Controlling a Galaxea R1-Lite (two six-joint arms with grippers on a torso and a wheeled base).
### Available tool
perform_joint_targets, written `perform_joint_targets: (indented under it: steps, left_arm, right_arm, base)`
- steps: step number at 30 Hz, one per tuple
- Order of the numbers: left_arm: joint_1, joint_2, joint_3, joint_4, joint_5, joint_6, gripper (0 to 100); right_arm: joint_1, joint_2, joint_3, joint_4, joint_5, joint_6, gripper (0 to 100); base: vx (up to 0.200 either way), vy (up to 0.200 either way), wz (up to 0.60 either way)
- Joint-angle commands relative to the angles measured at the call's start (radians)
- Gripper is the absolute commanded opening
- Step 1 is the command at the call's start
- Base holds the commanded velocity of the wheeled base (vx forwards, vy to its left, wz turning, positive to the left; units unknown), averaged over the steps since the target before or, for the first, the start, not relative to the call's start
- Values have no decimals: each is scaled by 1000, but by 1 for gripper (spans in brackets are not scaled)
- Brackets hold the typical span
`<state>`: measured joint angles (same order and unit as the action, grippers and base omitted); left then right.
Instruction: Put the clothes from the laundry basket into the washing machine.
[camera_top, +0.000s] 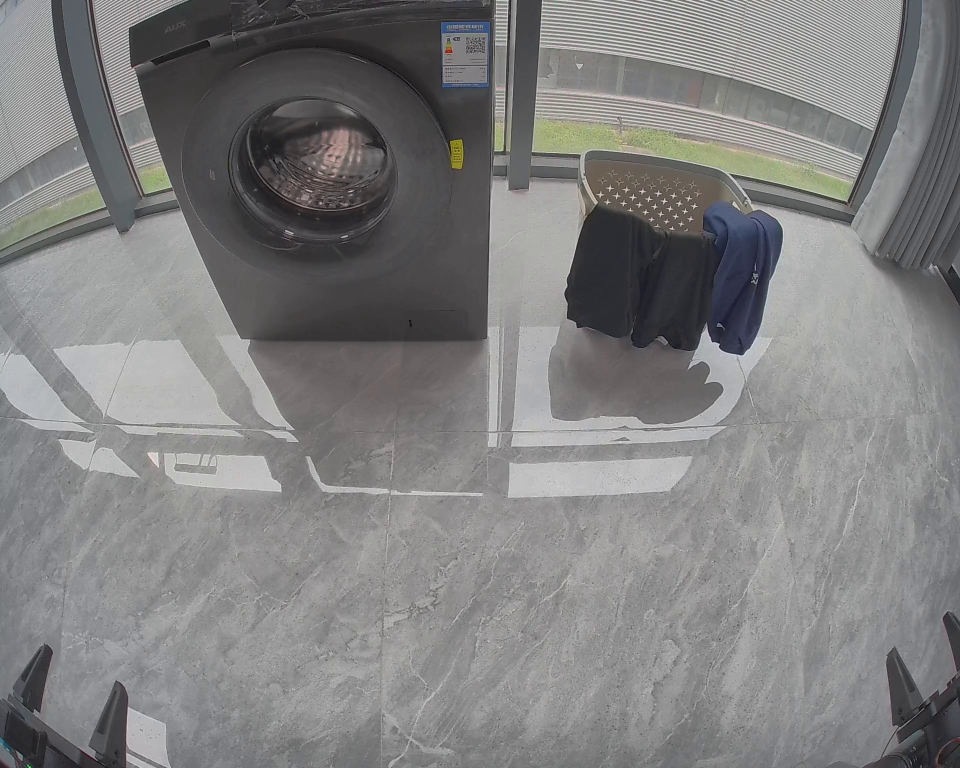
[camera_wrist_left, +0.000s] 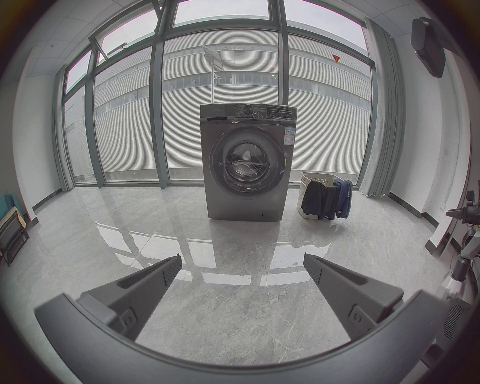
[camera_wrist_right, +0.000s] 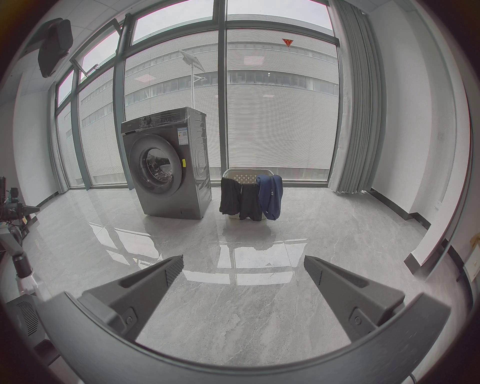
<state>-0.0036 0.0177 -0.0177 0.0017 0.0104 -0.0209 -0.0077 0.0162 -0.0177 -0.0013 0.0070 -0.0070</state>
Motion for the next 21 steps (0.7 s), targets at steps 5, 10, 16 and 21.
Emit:
perform_joint_targets:
  steps: [5,10,16,21]
  left_arm:
    - [1,-12,15,0,0,-5,100]
    - [1,-12,15,1,0,-11,100]
    - [1,-12,15,1,2,-13,100]
    - [1,-12,15,1,2,-16,100]
  right_arm:
    - [0,-15,18,0,1,-1,100]
    - [0,-15,18,0,1,1,100]
    - [-2,-15,18,0,1,2,100]
    - [-2,-15,18,0,-1,4,100]
  base:
    - [0,0,0]
    - [200,0,0]
    - [200,0,0]
    - [200,0,0]
